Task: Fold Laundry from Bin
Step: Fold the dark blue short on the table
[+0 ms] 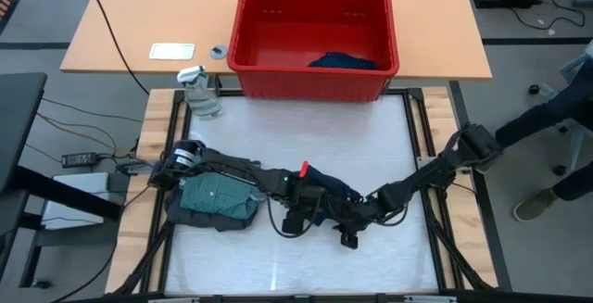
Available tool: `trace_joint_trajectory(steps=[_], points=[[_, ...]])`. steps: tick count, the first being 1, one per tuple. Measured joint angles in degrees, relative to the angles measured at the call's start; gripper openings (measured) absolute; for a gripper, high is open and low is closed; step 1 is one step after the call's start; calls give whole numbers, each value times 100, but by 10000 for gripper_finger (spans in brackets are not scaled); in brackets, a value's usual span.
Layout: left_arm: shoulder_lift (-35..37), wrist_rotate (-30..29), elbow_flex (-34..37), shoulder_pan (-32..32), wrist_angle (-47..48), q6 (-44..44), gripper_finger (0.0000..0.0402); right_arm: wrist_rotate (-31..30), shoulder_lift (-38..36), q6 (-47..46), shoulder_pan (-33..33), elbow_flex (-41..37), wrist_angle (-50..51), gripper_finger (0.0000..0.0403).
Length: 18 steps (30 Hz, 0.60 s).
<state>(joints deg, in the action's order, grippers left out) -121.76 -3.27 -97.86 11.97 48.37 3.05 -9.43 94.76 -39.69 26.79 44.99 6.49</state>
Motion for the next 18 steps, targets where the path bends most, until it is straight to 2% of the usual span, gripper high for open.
trace_joint_trajectory(steps=[3, 9, 12, 18], points=[[-25, 5, 0, -82, 1, -60, 165, -33, 246, -435, -89, 3, 34, 137], [0, 398, 2, -218, 16, -90, 62, -67, 263, -924, -180, 20, 222, 15], [117, 772, 2, -261, 31, -84, 14, 62, -7, -1040, -210, -9, 412, 11], [614, 1004, -235, -282, 205, 36, 3, 48, -1176, -1160, -175, -4, 805, 4]])
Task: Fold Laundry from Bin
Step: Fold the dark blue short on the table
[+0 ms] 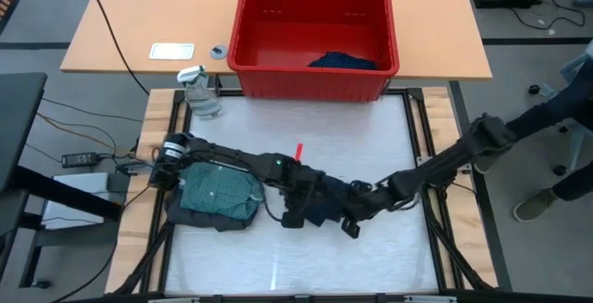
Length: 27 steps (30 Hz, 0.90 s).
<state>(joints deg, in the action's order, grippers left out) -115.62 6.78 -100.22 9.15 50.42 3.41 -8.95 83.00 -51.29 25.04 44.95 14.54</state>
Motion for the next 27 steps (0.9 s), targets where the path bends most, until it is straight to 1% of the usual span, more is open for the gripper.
trace_joint_trajectory(steps=[4, 9, 13, 16, 17, 19, 22, 24, 25, 27], points=[[383, 16, -242, 0, -137, 27, 2, -28, -686, 57, -8, 4, 43, 8], [510, 13, -522, -70, -191, 119, 1, -441, -930, 425, -11, 4, 37, 45], [517, -14, -1094, -118, -172, 405, 1, -625, -1165, 447, 2, 2, -137, 78], [531, 9, -1608, -115, -180, 446, 1, -593, -1471, 281, 37, 2, -247, 97], [532, 69, -1782, -111, -176, 479, 0, -493, -1594, 208, 54, 2, -298, 102], [532, 376, -2129, -141, -149, 542, 0, -168, -1859, 19, 76, 2, -297, 107], [532, 1128, -2622, -191, -183, 605, 0, 316, -2232, -242, 117, 4, -339, 108], [534, 1551, -2882, -234, -226, 602, 0, 346, -2456, -345, 159, 4, -351, 105], [534, 1626, -2980, -249, -217, 602, 0, 251, -2554, -401, 185, 4, -341, 103], [534, 1467, -3111, -322, -23, 600, 0, -78, -2713, -471, 222, 4, -285, 101]])
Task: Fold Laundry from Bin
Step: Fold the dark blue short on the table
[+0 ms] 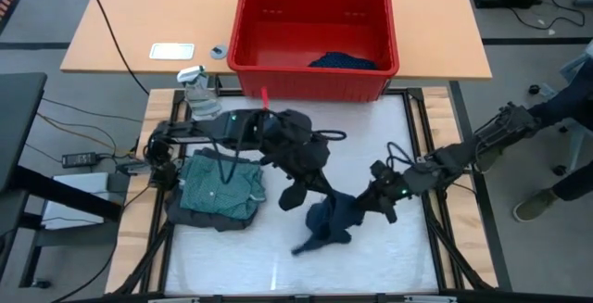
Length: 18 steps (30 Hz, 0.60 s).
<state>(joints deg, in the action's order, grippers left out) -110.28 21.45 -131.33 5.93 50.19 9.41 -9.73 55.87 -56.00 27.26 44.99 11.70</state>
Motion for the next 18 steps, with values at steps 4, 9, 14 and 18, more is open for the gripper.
trace_joint_trajectory(steps=[4, 9, 14, 18], points=[[24, -1053, 244, -334, 1249, -99, 0, -616, -220, -166, -45, 0, 426, 100], [-71, -1580, 1862, -896, 2008, 595, 0, -1054, -228, -690, -249, 0, 1334, 100], [-46, -1582, 3298, -1293, 1990, 1279, 6, -1050, 42, -1187, -304, 0, 2016, 100], [-36, -1522, 3898, -1469, 1884, 1640, 46, -854, 415, -1673, -229, -15, 2372, 100]])
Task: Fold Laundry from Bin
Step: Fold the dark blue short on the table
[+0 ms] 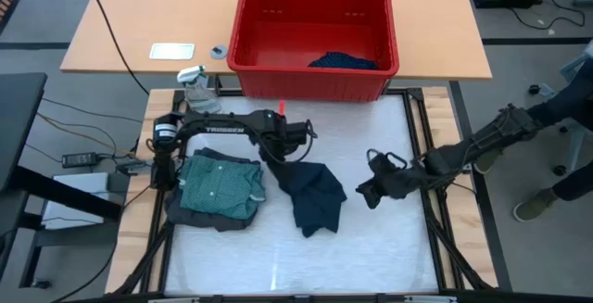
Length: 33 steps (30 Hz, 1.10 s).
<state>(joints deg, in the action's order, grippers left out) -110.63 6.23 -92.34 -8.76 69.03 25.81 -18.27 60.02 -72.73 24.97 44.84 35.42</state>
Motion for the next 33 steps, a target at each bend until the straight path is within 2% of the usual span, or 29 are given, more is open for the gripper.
trace_joint_trajectory(steps=[5, 8, 11, 13, 15, 19, 22, 25, 28, 30, 33], points=[[228, 108, -273, 71, -259, 21, 119, -94, 574, -646, 129, -405, -92, 102], [468, 109, -559, 131, -595, 6, 159, -97, 812, -979, -139, -777, -282, 117], [752, 107, -687, 210, -1023, -223, 188, 227, 958, -841, -416, -1220, -1216, 146], [920, 127, -622, 349, -1471, -483, 199, 558, 1042, -651, -597, -1517, -2103, 170], [988, 397, -521, 580, -1785, -796, 202, 814, 1159, -498, -765, -1769, -2779, 194], [913, 608, -156, 1086, -2297, -1137, 198, 951, 1389, -531, -1000, -2079, -3275, 235], [901, 597, 310, 1352, -2949, -1303, 193, 1157, 1608, -343, -1181, -2203, -3913, 246], [899, 604, 830, 1528, -3463, -1317, 193, 1579, 1979, -192, -1385, -2270, -4710, 235], [895, 604, 1162, 1640, -3786, -1316, 192, 1984, 2384, -139, -1569, -2271, -5147, 204], [895, 602, 1240, 1682, -3829, -1317, 192, 2183, 2536, -187, -1645, -2263, -5247, 168], [897, 581, 1242, 1716, -3861, -1317, 192, 2349, 2444, -92, -1680, -2269, -5160, 75]])
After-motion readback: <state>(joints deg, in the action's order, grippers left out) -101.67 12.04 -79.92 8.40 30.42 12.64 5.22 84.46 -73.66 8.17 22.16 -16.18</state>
